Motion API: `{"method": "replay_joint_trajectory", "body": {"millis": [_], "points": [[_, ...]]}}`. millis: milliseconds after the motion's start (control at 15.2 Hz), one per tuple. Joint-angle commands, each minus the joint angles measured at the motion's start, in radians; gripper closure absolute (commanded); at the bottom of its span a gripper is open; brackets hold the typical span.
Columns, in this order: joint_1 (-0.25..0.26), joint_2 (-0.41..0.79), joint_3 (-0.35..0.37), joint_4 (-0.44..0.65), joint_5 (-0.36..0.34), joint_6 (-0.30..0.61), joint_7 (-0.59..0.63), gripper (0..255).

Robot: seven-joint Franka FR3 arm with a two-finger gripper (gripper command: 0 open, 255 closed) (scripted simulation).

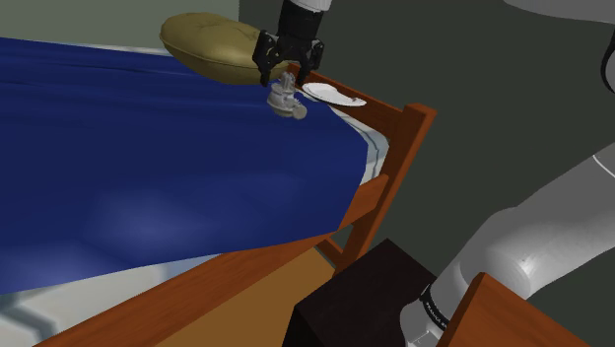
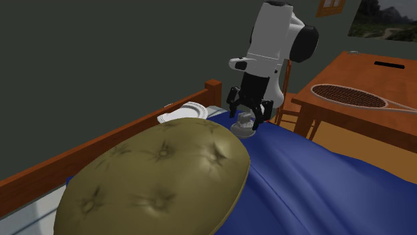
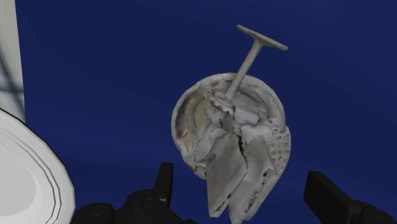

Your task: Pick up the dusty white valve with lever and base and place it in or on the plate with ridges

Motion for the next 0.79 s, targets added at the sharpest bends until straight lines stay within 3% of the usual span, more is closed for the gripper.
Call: {"method": "replay_joint_trajectory", "body": {"millis": [0,66,726], "points": [[0.000,0.000,0.000,0.000,0.000,0.000,0.000,0],[0.000,0.000,0.000,0.000,0.000,0.000,0.000,255],[0.000,0.002,0.000,0.016,-0.001,-0.013,0.000,255]]}}
